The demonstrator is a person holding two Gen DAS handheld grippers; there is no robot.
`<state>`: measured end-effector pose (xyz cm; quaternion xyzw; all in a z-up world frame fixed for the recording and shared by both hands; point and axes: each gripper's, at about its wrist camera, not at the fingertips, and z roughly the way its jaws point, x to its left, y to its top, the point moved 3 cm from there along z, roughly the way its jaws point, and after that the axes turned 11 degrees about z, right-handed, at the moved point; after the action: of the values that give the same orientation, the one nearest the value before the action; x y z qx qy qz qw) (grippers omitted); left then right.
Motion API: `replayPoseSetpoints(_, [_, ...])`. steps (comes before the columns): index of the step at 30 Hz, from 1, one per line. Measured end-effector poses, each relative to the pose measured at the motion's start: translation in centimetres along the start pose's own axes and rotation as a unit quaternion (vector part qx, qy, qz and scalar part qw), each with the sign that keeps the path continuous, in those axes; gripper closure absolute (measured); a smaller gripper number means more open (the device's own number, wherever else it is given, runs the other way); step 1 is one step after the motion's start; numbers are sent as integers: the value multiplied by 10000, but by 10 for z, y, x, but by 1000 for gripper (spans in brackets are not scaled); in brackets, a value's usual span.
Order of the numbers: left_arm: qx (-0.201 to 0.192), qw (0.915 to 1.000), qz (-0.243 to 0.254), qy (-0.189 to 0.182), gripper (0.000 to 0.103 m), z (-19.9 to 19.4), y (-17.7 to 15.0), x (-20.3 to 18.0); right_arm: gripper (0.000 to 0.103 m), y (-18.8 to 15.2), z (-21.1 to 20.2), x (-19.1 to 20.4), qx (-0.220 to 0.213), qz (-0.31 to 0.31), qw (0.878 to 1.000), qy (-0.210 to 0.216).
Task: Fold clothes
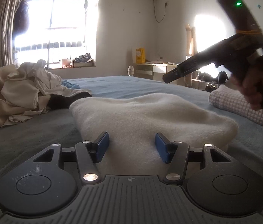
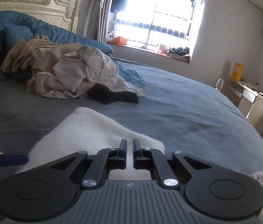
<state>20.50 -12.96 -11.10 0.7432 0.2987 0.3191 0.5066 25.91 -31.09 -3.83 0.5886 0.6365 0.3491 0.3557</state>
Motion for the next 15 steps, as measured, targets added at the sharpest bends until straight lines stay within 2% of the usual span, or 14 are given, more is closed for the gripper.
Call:
replayPoseSetpoints(1, [-4, 10000, -35, -5, 47, -1, -1, 0, 98, 0, 21, -4, 139, -88, 9997, -166])
replayPoseSetpoints(3, [-2, 9998, -158, -74, 43, 0, -3, 4, 101, -29, 73, -24, 825, -104, 9956, -428])
replayPoseSetpoints(6, [47, 9991, -366, -188, 39, 0, -5, 9, 102, -36, 83, -44, 893, 215, 9954, -263])
replayPoseSetpoints(8, [45, 9986, -476, -217, 37, 0, -7, 12, 101, -14, 76, -40, 949, 40, 9937, -586])
replayPoseSetpoints(9, [39, 9983, -530, -240, 37, 0, -8, 14, 97, 1, 70, -33, 779, -139, 9945, -687])
replayPoseSetpoints(10, [37, 9980, -572, -264, 37, -1, -9, 15, 97, 15, 64, -25, 601, -320, 9946, -780])
replayPoseSetpoints(12, [31, 9977, -622, -269, 36, -1, -10, 16, 97, 43, 55, -9, 326, -80, 9993, -141])
replayPoseSetpoints(15, [21, 9973, -688, -247, 36, -2, -11, 15, 97, 54, 73, 20, 549, 399, 9927, 993])
